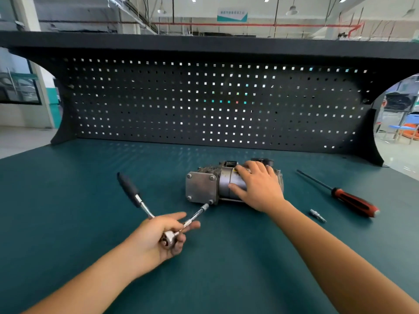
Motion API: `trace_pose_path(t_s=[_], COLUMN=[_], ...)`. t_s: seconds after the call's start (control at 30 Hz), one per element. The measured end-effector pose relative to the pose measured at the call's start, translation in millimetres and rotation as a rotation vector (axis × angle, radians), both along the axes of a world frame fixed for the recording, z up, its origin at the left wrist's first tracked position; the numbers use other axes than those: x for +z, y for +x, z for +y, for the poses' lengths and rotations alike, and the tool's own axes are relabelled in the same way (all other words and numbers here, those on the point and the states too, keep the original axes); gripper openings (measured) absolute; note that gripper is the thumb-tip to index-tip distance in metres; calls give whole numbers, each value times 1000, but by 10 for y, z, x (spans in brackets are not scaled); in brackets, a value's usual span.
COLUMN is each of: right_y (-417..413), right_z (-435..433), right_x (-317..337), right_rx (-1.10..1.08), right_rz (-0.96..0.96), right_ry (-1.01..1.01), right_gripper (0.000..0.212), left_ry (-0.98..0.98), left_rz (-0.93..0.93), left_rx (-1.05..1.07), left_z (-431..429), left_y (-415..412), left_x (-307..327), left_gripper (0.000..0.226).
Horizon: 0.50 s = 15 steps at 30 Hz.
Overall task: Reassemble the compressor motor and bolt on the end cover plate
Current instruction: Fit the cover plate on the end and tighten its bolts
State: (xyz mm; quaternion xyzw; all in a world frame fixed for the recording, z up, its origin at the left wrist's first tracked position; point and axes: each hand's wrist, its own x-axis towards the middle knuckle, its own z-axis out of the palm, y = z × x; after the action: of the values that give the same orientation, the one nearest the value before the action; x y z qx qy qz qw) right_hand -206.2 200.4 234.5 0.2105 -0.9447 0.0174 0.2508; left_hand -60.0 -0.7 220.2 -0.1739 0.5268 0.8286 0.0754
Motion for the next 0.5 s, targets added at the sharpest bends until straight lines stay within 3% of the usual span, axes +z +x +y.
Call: trace_pose_path(t_s=[0.1,0.2,0.27,0.37,0.43,0.5], right_y=[-20,-54,-90,-127,-144,-139], right_z=[34,64,71,89,95,91], right_x=[-8,78,133,176,173,155], right_rx=[-19,-20,-17,-5,-3,-7], right_rz=[-135,-142,-110,-95,-120,-172], right_ry=[106,183,230,265,248,223], right_gripper=[80,86,89,100,103,103], left_ry=[367,341,225,-170,-613,-1141], left_rz=[-35,-20,-16,15,88,196], left_rx=[92,48,-31,-84,-156,-261], left_z=[-52,-55,-27,47,89,135], left_y=[-15,-22,-9,15,51,72], left_x=[-23,-32,-33,-24,18,68], left_gripper=[16,5,20,20,27,20])
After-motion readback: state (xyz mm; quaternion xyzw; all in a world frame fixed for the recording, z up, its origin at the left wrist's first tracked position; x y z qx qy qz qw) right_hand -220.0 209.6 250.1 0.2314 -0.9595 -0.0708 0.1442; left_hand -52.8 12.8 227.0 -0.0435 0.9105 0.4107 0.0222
